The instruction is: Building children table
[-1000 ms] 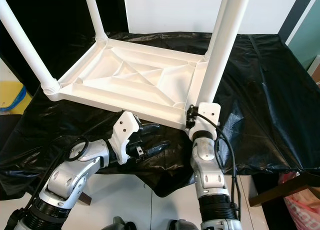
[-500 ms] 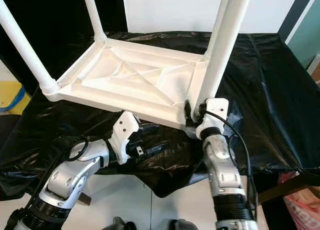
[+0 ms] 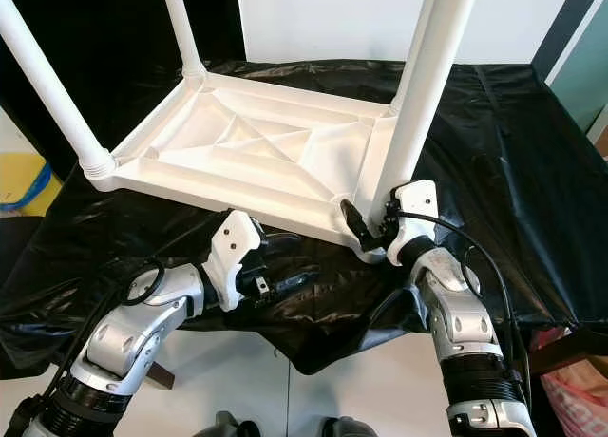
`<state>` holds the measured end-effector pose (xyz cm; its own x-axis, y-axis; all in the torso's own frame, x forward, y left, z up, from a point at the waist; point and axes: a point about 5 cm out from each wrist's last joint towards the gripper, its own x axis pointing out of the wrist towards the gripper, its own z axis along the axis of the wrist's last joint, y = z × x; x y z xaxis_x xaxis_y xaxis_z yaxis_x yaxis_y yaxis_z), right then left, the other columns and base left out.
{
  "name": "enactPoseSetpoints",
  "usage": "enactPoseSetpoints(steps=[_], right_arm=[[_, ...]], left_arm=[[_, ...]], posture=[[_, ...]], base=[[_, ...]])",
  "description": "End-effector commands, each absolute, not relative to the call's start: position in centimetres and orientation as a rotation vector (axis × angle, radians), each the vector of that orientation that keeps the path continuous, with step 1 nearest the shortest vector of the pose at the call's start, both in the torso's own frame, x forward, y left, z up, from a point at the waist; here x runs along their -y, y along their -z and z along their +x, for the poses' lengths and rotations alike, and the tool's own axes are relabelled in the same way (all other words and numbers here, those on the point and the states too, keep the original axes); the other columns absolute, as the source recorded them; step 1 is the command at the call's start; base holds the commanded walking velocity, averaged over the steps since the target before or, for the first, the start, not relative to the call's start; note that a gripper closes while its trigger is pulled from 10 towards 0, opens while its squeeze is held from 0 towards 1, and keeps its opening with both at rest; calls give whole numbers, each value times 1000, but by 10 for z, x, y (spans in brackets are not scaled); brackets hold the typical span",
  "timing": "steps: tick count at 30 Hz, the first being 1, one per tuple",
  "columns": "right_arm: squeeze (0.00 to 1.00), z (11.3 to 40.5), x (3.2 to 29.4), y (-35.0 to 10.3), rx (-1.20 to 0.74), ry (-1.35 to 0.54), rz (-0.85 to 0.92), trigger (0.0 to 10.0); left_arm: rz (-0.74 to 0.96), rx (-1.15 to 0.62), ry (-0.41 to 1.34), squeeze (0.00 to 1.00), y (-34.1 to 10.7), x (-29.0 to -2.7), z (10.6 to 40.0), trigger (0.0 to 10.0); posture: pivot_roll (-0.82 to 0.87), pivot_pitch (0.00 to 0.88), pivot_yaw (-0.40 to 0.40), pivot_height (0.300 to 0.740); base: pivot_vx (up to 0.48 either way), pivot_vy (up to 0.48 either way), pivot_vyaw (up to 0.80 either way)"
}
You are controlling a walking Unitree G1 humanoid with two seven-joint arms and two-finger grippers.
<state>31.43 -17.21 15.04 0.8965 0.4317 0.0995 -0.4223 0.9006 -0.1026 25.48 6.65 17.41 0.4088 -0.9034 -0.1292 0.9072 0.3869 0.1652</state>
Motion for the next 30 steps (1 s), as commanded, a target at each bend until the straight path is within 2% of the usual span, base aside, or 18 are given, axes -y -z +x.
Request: enactPoseSetpoints(steps=[1, 10, 11, 21, 30], right_arm=[[0, 314, 167, -144, 94, -483, -103, 0], [0, 311, 167, -133, 67, -485, -94, 0], [0, 311, 167, -133, 64, -473, -88, 10000], [0, 308, 171, -132, 67, -391, -79, 10000], [0, 306, 175, -129, 50, -187, -65, 10000]], left_arm=[[236, -26, 1164, 0, -172, -66, 251, 10000], [256, -33, 1196, 0, -172, -66, 249, 10000], [259, -30, 1195, 0, -173, -66, 250, 10000], [259, -20, 1182, 0, -173, -65, 250, 10000], [247, -14, 1164, 0, -172, -65, 250, 10000]], posture=[[-57, 97, -16, 740], [-15, 89, 1, 740], [-15, 87, 0, 740], [-19, 84, -16, 740], [-15, 79, -32, 740]], base=[[0, 0, 0], [0, 0, 0], [0, 0, 0], [0, 0, 0], [0, 0, 0]])
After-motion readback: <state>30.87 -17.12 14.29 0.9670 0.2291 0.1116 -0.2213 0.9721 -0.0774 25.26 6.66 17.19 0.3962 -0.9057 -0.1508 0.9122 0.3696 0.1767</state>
